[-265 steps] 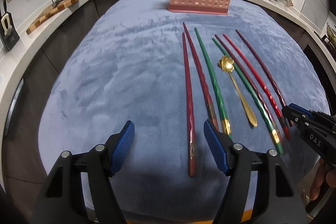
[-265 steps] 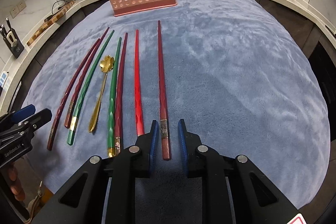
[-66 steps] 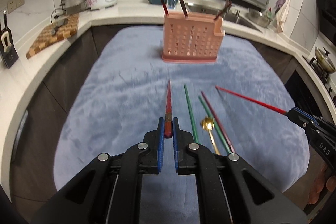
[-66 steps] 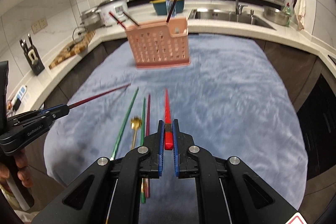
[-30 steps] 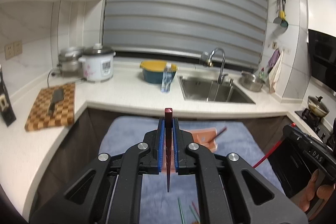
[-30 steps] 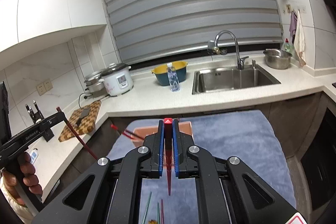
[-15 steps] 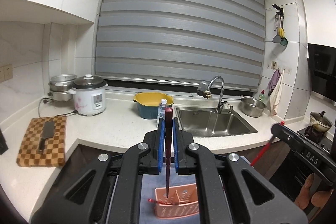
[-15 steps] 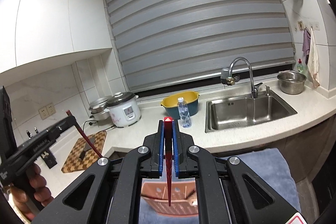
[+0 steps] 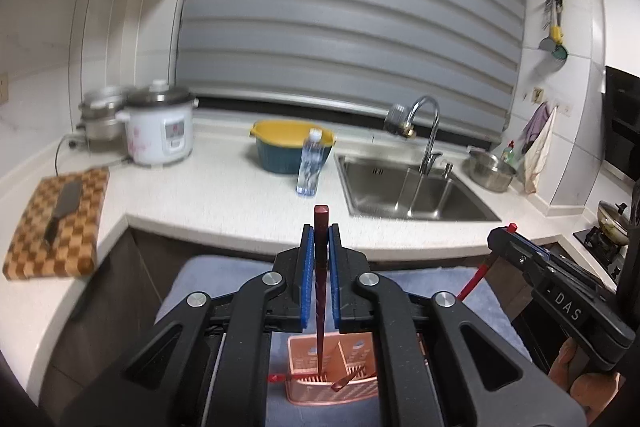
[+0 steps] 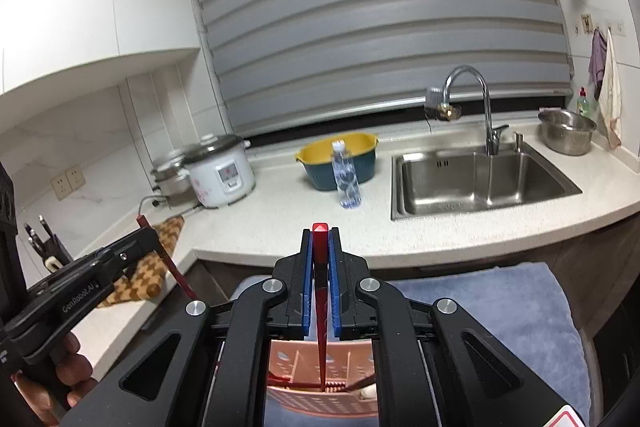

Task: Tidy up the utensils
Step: 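Open the right tool to release the red chopstick into the caddy, then grasp a green chopstick with the left tool while the right tool grasps a dark-red one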

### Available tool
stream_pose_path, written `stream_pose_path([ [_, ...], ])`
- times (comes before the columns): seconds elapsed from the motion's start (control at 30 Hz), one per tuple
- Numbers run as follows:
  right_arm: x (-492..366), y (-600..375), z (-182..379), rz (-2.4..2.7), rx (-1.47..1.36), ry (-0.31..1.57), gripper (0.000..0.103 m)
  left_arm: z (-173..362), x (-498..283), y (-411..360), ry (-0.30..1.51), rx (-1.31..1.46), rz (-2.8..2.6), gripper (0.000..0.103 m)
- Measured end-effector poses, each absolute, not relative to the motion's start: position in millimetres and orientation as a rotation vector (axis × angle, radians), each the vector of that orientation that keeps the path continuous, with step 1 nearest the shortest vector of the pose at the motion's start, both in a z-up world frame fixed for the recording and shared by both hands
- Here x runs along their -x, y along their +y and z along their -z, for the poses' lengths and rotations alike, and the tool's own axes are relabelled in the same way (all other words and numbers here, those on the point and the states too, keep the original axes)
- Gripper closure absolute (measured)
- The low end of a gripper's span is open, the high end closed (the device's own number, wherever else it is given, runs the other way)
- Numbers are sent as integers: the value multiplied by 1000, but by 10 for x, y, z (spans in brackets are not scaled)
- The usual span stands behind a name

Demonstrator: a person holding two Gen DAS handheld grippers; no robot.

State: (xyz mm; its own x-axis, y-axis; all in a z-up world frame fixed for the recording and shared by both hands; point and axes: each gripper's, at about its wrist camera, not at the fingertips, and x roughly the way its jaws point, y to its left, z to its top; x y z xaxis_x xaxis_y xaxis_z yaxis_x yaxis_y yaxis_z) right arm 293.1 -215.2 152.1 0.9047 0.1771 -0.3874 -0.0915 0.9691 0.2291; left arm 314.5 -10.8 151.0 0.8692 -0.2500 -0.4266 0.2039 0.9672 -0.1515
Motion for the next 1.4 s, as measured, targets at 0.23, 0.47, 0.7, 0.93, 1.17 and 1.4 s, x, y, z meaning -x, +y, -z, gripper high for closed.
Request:
stream_pose_path([
  [0.23,-3025,-2180,-1311,-112,-190,474,82,-1299,-3186,-109,512,94,188,95],
  [0.47,-2853,-2233,-1398,-98,-204,444,66,-1326,-3058,-118,498,66,133,62],
  [0.7,-2542,-2215,-1434,-104,-195,431,63,-1372,-2817,-151,501,30,117,61],
  [0.93,-1991,-2224,-1311,-105,-175,458,55,-1290,-2363,-134,497,11,104,45],
  [1.17,-1321,-2241,-836,-90,-131,569,54,-859,-1816,-96,589,-5,133,44],
  [1.4,-642,-2178,-164,-77,-69,728,54,-236,-1275,-47,732,-4,151,44],
])
